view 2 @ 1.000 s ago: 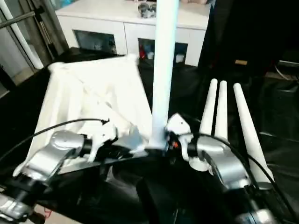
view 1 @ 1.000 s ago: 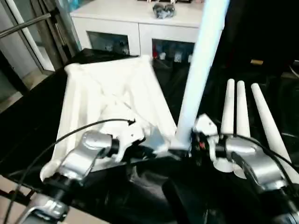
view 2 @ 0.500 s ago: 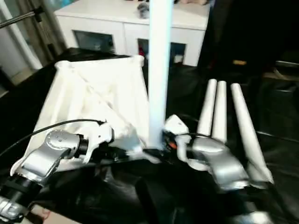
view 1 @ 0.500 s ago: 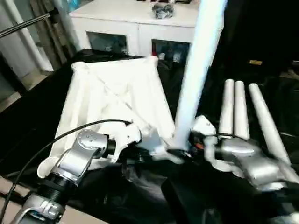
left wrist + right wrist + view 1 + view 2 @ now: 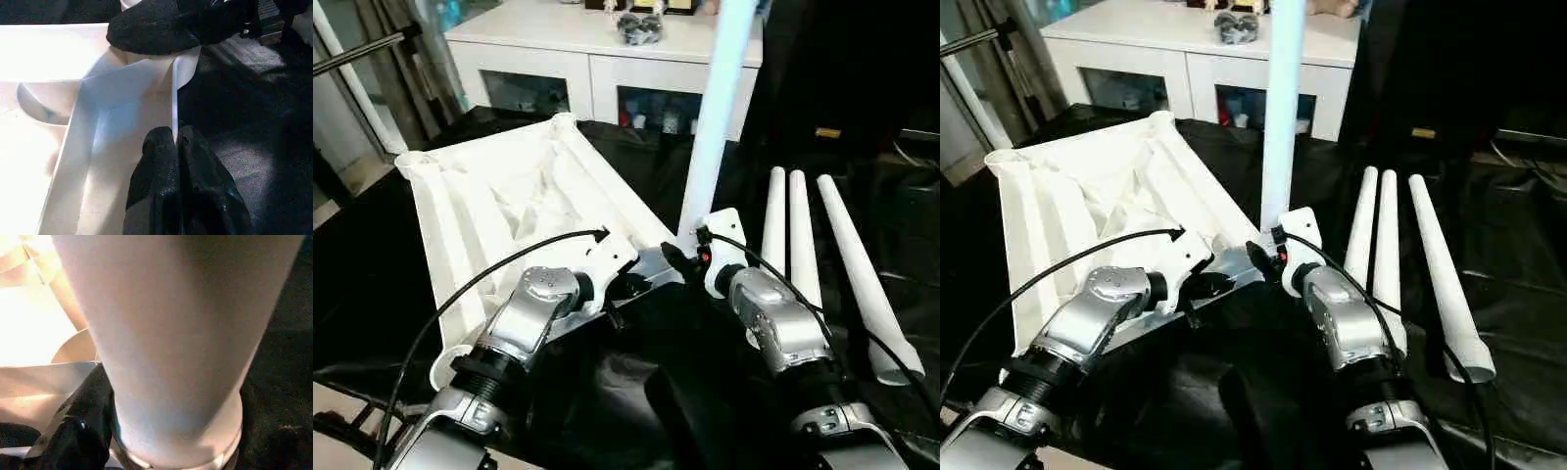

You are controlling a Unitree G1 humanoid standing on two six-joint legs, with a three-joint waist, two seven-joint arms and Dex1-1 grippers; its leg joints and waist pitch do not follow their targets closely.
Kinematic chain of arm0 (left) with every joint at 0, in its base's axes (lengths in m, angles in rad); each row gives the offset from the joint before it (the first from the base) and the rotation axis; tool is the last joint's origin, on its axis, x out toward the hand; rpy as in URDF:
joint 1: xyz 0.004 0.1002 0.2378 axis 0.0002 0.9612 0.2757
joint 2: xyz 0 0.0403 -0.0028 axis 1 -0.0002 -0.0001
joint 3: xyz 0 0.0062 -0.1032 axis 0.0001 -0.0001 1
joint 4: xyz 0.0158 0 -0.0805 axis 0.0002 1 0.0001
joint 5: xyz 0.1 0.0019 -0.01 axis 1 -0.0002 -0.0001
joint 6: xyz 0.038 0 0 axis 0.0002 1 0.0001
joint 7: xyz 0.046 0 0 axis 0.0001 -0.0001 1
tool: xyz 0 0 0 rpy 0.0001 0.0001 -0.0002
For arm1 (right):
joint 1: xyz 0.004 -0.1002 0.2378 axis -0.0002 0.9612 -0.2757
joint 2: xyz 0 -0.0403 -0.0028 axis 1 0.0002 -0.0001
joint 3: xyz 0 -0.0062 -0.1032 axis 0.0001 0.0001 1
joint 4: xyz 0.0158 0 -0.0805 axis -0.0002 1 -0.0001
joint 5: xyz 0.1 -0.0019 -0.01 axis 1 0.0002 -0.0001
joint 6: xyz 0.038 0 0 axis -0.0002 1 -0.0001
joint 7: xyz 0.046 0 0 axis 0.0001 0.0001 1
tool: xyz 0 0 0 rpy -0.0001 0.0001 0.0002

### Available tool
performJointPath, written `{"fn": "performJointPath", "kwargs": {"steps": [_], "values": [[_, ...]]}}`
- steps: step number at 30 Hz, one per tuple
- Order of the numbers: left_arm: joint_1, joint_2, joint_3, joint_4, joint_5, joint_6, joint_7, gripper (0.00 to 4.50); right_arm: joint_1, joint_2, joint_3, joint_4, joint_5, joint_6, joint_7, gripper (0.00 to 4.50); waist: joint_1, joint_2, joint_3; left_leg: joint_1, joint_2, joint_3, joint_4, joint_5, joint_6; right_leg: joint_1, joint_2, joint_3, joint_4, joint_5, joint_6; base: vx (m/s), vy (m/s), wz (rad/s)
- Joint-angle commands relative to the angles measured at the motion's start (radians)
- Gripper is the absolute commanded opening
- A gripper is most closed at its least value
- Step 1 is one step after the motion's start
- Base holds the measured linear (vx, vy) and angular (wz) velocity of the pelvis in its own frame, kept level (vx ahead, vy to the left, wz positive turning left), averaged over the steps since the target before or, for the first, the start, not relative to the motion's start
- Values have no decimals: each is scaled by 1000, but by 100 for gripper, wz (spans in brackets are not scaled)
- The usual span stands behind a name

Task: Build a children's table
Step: Rotate leg to tighten

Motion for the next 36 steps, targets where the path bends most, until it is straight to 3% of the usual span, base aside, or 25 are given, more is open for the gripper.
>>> {"fn": "performJointPath", "kwargs": {"steps": [1, 5, 9, 14, 17, 23, 30, 36], "values": [[-12, -35, -7, -62, -33, -47, -8, 0, 33, 36, 89, 33, 9, 21, 91, 359, 2, -10, -59, 3, 20, -6, -76, -208, 22, 48, -54, 47, -83, -321, -155, 0, 0, 0], [12, -6, -19, -93, -48, -68, -67, 0, 46, -9, 115, -15, 15, -14, 180, 385, 3, -9, -60, 2, 21, -6, -75, -202, 30, 50, -55, 48, -81, -307, -162, 0, 0, 0], [51, 64, -31, -147, -84, -91, -195, 0, 109, -143, 182, -164, 45, -49, 431, 385, 6, -10, -63, -2, 23, -6, -72, -169, 58, 55, -53, 48, -72, -235, -181, 0, 0, 0], [68, 118, -42, -180, -109, -79, -298, 0, 149, -239, 211, -250, 72, -46, 587, 385, 10, -9, -64, 3, 26, -3, -68, -150, 79, 52, -52, 50, -65, -175, -219, 0, 0, 0], [75, 142, -49, -183, -109, -85, -339, 0, 164, -275, 219, -283, 87, -28, 640, 385, 15, -10, -61, 3, 28, -2, -70, -167, 84, 52, -52, 51, -66, -186, -224, 0, 0, 0], [73, 166, -52, -175, -108, -101, -376, 0, 179, -293, 222, -314, 109, 7, 688, 359, 20, -12, -59, 5, 27, -4, -73, -190, 60, 51, -54, 51, -72, -253, -204, 0, 0, 0], [68, 171, -49, -168, -109, -107, -385, 0, 187, -286, 229, -334, 124, 38, 702, 304, 27, -10, -62, 4, 28, -4, -72, -170, 57, 51, -54, 51, -69, -233, -203, 0, 0, 0], [64, 151, -38, -154, -107, -93, -351, 0, 178, -234, 217, -277, 80, 32, 596, 280, 25, -10, -59, 3, 26, -3, -73, -179, 50, 49, -53, 50, -70, -251, -201, 0, 0, 0]]}}
